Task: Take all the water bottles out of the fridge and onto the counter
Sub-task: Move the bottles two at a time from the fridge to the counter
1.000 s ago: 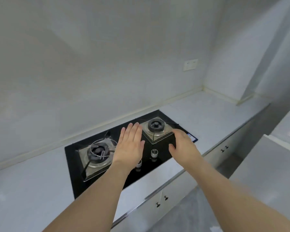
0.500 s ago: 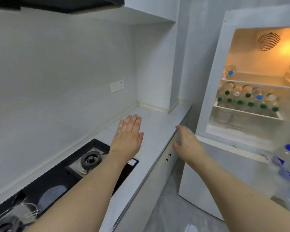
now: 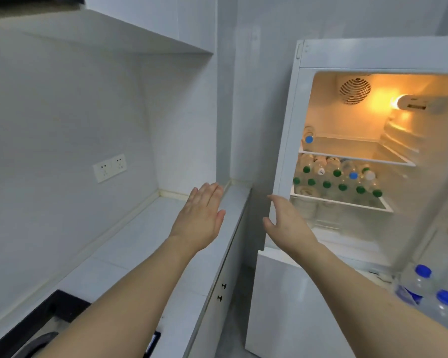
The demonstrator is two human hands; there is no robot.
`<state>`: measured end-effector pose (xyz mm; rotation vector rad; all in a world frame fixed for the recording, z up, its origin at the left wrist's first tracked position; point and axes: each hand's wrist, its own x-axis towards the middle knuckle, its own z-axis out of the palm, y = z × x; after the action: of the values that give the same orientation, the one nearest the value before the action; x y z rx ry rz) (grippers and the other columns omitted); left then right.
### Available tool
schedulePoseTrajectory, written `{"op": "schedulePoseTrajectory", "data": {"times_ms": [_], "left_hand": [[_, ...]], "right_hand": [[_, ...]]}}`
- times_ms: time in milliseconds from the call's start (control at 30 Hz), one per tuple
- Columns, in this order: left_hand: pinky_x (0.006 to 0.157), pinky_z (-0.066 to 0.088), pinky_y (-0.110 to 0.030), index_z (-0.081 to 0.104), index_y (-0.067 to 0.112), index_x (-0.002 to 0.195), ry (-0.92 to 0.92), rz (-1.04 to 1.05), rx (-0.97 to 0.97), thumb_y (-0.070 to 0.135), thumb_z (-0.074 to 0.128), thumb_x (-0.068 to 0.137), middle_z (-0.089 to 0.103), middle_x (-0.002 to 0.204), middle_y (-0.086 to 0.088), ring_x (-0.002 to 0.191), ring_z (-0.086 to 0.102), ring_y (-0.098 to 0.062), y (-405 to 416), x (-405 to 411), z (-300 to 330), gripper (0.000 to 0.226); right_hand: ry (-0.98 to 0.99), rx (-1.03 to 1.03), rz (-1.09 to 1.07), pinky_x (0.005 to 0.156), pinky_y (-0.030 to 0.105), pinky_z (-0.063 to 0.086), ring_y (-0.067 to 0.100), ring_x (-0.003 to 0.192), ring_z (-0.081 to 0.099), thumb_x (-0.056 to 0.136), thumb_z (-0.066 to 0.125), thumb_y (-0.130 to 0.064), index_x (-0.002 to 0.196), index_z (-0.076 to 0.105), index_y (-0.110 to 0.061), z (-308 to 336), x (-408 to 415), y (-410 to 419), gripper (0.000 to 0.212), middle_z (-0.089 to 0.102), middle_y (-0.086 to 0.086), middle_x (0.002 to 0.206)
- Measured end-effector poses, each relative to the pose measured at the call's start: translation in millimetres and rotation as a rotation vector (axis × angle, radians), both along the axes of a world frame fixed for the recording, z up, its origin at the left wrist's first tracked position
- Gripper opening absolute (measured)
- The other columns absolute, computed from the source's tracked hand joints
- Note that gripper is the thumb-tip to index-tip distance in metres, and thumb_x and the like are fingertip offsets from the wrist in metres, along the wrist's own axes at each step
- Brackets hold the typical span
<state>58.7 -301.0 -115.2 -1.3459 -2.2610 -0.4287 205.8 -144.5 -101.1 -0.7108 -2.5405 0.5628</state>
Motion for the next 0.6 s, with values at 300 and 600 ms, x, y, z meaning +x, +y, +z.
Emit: {"op": "schedulePoseTrajectory", "data": {"times_ms": [300,600], "left_hand": [[0.123,0.005,-0.039,0.018,0.013,0.154,-0.005,-0.236,-0.049,0.033,0.035,0.102,0.02,0.16,-0.004,0.149,0.013,-0.022,134.4,-19.6,6.4,0.058],[0.116,0.023,-0.043,0.043,0.005,0.14,0.133,-0.393,-0.027,0.022,0.049,0.093,0.044,0.143,-0.013,0.134,0.041,-0.032,289.0,-16.8,29.1,0.051]], "right_hand": [[0.045,-0.075,-0.173,0.107,0.03,0.031,0.018,0.135,0.037,0.093,0.052,-0.02,0.143,0.033,-0.019,11.0,-2.9,106.6,0.054,0.037,0.0,0.148],[0.117,-0.066,-0.345,0.087,0.03,0.04,0.023,0.117,0.052,0.09,0.054,-0.014,0.139,0.042,-0.016,31.4,3.9,241.1,0.05,0.051,0.006,0.135]]}}
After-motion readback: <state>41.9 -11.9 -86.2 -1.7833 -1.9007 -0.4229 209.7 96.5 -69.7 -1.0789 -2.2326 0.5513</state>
